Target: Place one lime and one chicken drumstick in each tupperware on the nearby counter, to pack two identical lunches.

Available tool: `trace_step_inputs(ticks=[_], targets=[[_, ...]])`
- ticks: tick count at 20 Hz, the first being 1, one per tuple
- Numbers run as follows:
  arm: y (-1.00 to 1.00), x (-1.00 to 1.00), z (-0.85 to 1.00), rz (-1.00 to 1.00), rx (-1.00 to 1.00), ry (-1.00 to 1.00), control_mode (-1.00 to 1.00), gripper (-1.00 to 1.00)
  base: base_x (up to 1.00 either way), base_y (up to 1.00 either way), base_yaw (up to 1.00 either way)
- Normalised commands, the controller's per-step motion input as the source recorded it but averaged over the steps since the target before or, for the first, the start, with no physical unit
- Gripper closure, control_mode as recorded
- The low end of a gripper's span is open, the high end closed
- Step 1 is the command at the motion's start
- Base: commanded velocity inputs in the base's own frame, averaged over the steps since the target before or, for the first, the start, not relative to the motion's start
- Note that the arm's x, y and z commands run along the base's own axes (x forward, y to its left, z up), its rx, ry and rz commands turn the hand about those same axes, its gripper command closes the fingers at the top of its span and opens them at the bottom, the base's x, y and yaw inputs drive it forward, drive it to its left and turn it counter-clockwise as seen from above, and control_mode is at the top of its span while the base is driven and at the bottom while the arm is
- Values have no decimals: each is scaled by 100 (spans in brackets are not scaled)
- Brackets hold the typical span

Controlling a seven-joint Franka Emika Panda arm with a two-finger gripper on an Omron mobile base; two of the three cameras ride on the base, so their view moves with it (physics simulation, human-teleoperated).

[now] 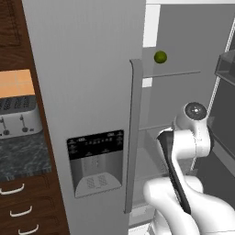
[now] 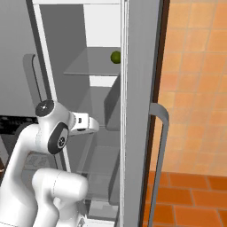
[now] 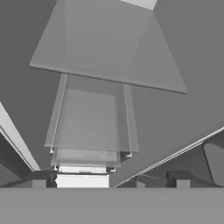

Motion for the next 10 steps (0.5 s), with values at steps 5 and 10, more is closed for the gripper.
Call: trace_step_inputs(ticks=[5, 10], targets=[[-20, 2, 8, 0, 1, -3, -100, -100, 0, 0, 0], [0, 0, 57, -2, 5, -30, -100, -100, 0, 0, 0]])
